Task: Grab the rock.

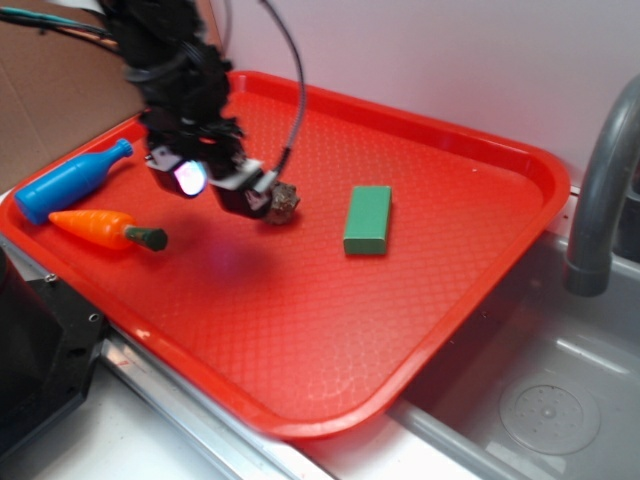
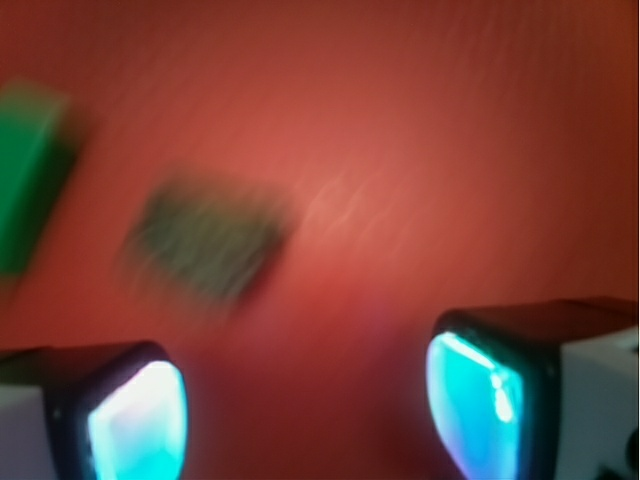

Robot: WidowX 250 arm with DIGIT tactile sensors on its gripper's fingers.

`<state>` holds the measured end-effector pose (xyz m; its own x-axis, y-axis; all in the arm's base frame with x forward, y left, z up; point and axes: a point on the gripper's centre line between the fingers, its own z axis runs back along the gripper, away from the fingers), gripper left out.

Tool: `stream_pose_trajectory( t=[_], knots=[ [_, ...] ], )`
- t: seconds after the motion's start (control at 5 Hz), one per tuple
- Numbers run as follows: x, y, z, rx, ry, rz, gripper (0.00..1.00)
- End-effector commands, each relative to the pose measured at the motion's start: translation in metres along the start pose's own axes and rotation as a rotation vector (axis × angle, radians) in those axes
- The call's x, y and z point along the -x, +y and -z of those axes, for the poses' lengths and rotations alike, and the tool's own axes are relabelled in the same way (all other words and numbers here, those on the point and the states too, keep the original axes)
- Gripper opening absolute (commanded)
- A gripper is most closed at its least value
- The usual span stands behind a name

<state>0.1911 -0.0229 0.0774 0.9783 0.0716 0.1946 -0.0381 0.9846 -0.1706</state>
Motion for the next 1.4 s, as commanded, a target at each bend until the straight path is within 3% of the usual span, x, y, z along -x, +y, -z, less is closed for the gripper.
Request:
stream_pose_trajectory(
  t=[0.0,0.4,0.8,1.2],
  knots=[
    [0.01,0.001,-0.051,0.038,-0.039,0.09,1.0],
    [-0.033,-0.009,0.015,-0.053,0.008,0.166,1.0],
    [-0.05,-0.015,0.06,-0.051,0.052,0.314,1.0],
    [-0.044,-0.015,0.068,-0.016,0.088,0.308,1.0]
  ],
)
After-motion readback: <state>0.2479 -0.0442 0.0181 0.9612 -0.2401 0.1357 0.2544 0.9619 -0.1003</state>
